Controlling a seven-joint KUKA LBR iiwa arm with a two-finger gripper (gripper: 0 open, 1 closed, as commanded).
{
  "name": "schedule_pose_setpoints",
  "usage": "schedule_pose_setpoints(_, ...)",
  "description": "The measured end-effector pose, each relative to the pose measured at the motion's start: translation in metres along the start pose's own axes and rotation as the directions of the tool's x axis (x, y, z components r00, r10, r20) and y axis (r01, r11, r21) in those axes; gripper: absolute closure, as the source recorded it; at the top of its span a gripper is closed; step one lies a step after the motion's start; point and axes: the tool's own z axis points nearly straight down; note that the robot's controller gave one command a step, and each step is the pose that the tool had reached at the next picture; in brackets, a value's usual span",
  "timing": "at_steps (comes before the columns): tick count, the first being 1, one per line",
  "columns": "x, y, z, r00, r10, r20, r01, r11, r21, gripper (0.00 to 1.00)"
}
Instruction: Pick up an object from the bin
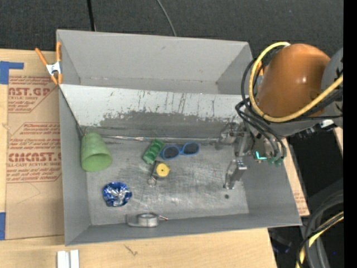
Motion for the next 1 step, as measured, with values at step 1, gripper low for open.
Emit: schedule_pose_setpoints(1, -0.0251, 0.0293, 0.1468, 0.999, -0.048, 0.001, 0.048, 0.999, 0.0, 0.0)
